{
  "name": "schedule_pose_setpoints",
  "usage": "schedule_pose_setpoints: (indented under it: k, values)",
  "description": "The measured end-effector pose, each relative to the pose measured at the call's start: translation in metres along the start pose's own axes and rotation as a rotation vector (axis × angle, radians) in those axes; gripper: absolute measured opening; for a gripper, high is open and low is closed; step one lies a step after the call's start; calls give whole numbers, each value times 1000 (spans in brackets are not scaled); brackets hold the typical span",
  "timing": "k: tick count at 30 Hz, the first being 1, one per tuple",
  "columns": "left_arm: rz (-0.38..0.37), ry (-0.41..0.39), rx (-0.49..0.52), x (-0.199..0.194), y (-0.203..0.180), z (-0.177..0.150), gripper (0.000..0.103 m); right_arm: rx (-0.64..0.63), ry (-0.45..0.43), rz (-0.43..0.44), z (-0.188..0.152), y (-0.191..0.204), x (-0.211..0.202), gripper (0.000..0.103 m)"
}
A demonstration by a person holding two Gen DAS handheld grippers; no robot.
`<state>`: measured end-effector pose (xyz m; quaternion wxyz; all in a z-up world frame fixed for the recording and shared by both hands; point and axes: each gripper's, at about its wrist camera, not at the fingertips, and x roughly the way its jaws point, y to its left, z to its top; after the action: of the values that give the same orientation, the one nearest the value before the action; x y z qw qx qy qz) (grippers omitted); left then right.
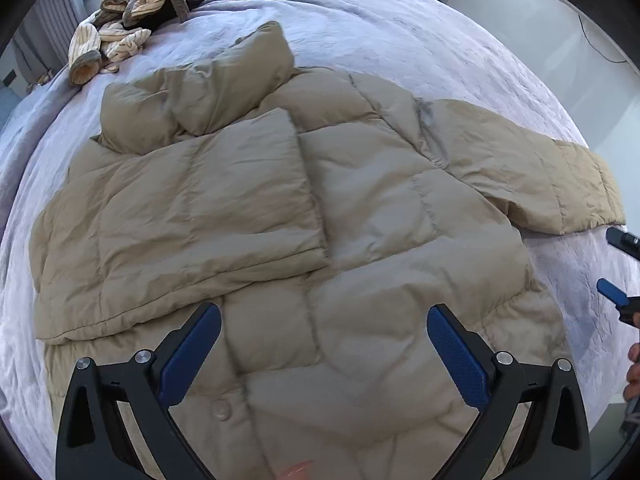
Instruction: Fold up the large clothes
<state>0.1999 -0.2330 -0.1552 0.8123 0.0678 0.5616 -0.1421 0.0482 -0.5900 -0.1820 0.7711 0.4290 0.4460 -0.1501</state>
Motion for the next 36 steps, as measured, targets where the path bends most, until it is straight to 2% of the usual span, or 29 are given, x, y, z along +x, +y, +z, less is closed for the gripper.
schedule_pose_setpoints:
  k: [6,8,11,17,24,25,26,27,28,29,31,32,36]
  values:
    - [14,9,-7,7,-17,8,103,88,-38,18,31,-30,0,103]
    - [-9,26,-3,9,-22,10,103,124,-28,30,42,-40,4,103]
    - [-13,23,-10,8,-27,11,103,205,-24,118,58,-57,11,103]
    - [-7,21,-22,8,-33,14,103,326,-76,263,88,-73,26,103]
    - [-11,11,-54,5,-27,20,103,445,-110,379,109,-78,43,102]
    - [-12,8,-60,4,-24,20,103,462,-114,394,110,-77,45,100]
    - [-13,4,-65,3,-23,21,103,478,-111,401,112,-75,48,95]
    - [-13,-2,-71,2,-20,22,103,489,-104,410,113,-74,51,86]
    - [-12,-6,-76,1,-18,23,103,501,-88,422,114,-73,56,57]
    - [-11,-10,-81,0,-16,24,103,518,-58,433,114,-70,64,35]
    - [-7,-19,-91,-2,-9,25,103,538,-36,455,114,-73,71,15]
    - [-5,-24,-97,-4,-6,25,103,528,-38,460,114,-68,72,10]
    - [11,-51,-121,-10,16,24,103,394,-78,438,116,-28,62,9]
